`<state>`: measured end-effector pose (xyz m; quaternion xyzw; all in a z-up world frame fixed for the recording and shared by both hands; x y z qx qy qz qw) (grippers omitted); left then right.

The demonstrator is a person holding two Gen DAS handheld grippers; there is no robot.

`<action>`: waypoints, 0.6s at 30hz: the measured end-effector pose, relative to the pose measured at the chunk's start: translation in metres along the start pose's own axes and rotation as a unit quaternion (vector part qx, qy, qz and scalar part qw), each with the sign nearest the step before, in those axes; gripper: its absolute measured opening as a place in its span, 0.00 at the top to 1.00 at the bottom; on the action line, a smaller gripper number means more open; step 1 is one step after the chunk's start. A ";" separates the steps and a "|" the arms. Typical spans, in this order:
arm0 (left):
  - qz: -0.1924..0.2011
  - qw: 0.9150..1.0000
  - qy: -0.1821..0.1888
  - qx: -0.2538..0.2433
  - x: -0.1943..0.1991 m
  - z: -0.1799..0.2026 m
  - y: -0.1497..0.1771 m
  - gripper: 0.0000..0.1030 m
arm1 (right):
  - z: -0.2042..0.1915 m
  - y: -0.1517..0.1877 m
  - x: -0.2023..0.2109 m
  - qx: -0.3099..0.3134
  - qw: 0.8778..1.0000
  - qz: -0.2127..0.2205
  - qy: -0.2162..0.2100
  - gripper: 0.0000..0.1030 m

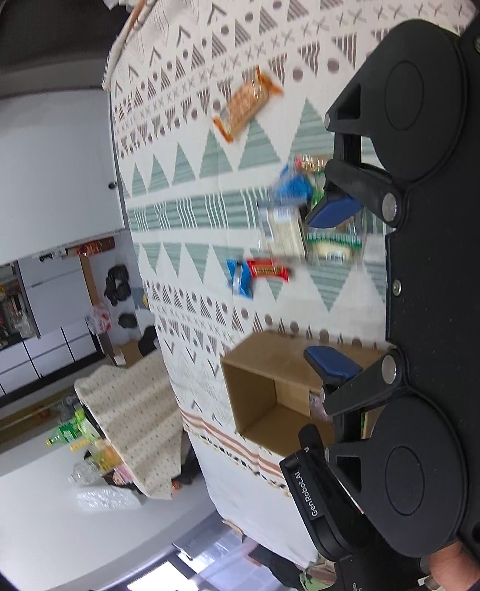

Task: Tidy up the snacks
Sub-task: 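Open both grippers to drop the green packets into the box, then grasp the bread roll packet with the left gripper while the right gripper grasps a biscuit stick packet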

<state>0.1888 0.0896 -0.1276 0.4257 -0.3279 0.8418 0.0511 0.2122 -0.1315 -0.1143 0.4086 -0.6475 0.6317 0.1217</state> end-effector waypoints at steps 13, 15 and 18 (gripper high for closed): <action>-0.004 0.996 0.061 -0.065 0.019 0.055 0.038 0.10 | 0.056 0.015 0.024 -0.032 0.999 0.009 0.027 0.32; -0.007 0.994 0.068 -0.083 0.019 0.065 0.047 0.10 | 0.063 0.017 0.026 -0.037 0.999 0.010 0.029 0.32; -0.017 0.991 0.078 -0.111 0.017 0.076 0.060 0.10 | 0.075 0.021 0.027 -0.049 0.998 0.012 0.030 0.32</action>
Point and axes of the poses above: each gripper's, at about its wrist camera, not at the fingertips, and x roughly against the way its jaws point, z to its right, y to its underside, the point moved 5 cm from there along -x, roughly the way its jaws point, and after that the axes turned 13 degrees about x, right-handed, at the moved point
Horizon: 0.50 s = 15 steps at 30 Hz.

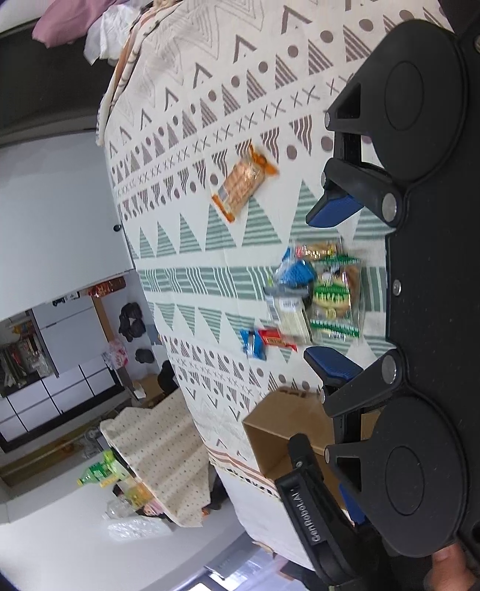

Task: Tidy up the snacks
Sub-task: 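Grasp the bread roll packet with the left gripper while the right gripper grasps a biscuit stick packet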

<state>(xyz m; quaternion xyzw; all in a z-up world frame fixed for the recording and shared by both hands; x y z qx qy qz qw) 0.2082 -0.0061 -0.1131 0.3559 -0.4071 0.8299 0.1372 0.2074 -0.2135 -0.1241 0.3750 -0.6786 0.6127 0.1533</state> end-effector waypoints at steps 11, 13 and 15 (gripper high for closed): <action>-0.046 0.998 0.024 -0.043 -0.027 0.030 0.034 0.11 | 0.045 0.013 -0.015 -0.037 0.999 0.005 -0.015 0.32; -0.052 0.997 0.017 -0.058 -0.035 0.035 0.040 0.11 | 0.053 0.019 -0.021 -0.047 0.999 0.002 -0.018 0.32; -0.061 0.996 0.014 -0.062 -0.042 0.038 0.046 0.13 | 0.060 0.023 -0.028 -0.061 0.998 -0.003 -0.019 0.33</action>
Point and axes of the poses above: each gripper's, at about its wrist camera, not at the fingertips, and x roughly against the way its jaws point, z to its right, y to its underside, the point moved 5 cm from there along -x, roughly the way its jaws point, and after that the axes turned 13 degrees about x, right-handed, at the moved point
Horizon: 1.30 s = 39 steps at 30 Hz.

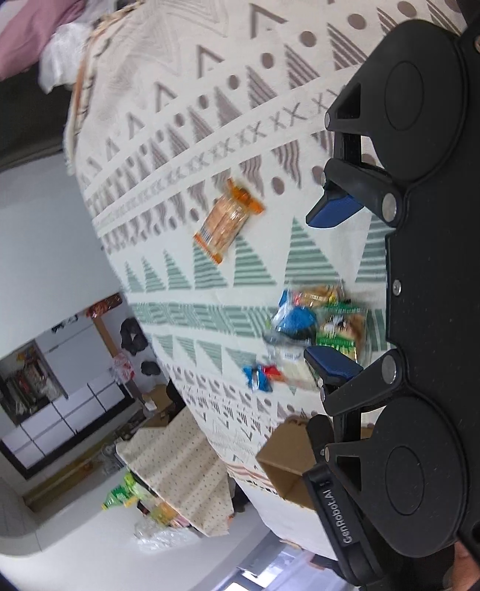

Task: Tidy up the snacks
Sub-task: 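Grasp the bread roll packet with the left gripper while the right gripper grasps a biscuit stick packet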

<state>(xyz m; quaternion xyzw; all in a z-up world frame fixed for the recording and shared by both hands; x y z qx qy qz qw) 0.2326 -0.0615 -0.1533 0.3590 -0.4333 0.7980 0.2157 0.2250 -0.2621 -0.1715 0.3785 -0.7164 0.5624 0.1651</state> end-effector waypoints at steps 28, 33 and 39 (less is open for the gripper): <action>-0.096 0.994 -0.052 -0.013 -0.081 0.023 0.025 0.43 | 0.044 0.015 -0.074 -0.078 0.992 -0.052 -0.079 0.48; -0.102 0.994 -0.040 0.002 -0.080 0.021 0.024 0.70 | 0.040 0.013 -0.082 -0.069 0.993 -0.051 -0.084 0.48; -0.101 0.994 -0.024 0.020 -0.072 0.017 0.021 0.81 | 0.024 0.006 -0.093 -0.046 0.993 -0.047 -0.096 0.48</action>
Point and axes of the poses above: each gripper's, at about its wrist camera, not at the fingertips, and x roughly against the way its jaws point, z to its right, y to its underside, the point moved 5 cm from there along -x, roughly the way its jaws point, and after that the axes turned 13 degrees about x, right-handed, at the moved point
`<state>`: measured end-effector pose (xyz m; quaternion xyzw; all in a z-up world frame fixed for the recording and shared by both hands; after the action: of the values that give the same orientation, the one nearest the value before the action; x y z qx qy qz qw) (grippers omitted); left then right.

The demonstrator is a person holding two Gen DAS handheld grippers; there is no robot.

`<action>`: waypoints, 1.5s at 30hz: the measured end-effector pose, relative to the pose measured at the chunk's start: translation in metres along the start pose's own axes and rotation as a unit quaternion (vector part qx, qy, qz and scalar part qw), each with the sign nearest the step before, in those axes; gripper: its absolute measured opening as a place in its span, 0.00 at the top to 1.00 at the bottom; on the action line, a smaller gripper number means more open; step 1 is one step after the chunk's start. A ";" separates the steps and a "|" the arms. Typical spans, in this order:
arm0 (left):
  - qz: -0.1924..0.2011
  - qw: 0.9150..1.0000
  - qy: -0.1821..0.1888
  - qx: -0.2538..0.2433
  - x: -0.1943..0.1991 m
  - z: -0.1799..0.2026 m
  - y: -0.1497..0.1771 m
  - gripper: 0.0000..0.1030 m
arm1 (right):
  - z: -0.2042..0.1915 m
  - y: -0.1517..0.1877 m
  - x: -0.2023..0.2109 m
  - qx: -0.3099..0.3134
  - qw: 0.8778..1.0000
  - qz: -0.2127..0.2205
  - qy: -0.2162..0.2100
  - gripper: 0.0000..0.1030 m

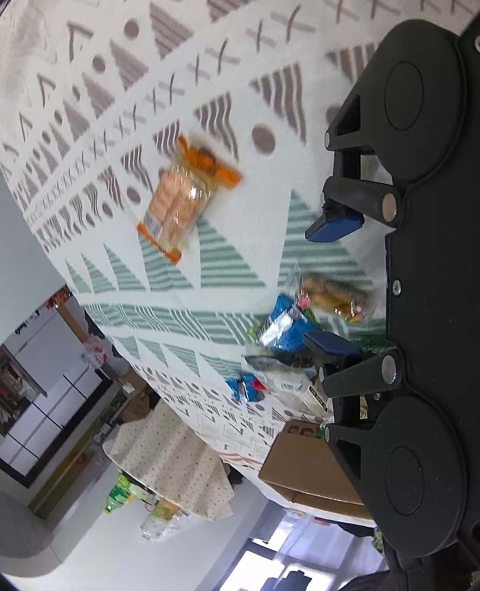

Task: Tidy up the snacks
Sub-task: 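Grasp the bread roll packet with the left gripper while the right gripper grasps a biscuit stick packet, then lift the held snack packets from the pile with both grippers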

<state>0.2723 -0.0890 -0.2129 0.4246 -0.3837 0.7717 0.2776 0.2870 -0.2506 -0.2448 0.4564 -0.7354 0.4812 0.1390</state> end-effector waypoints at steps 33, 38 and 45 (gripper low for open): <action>0.108 0.992 0.040 0.043 0.078 -0.041 -0.031 0.81 | -0.070 -0.001 0.047 0.087 0.992 0.047 0.084 0.82; 0.124 0.989 0.054 0.065 0.094 -0.054 -0.042 0.81 | -0.092 -0.009 0.055 0.097 0.990 0.059 0.080 0.82; 0.154 0.981 0.072 0.098 0.117 -0.076 -0.057 0.81 | -0.130 -0.018 0.057 0.129 0.987 0.068 0.070 0.82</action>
<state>0.2255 0.0174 -0.1174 0.3287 -0.3462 0.8675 0.1397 0.2398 -0.1753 -0.1327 0.3844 -0.6849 0.6113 0.0975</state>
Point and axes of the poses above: each gripper's, at about its wrist camera, not at the fingertips, and x roughly against the way its jaws point, z to its right, y to its underside, the point moved 5 cm from there along -x, roughly the way its jaws point, and after that the axes turned 13 degrees about x, right-handed, at the moved point
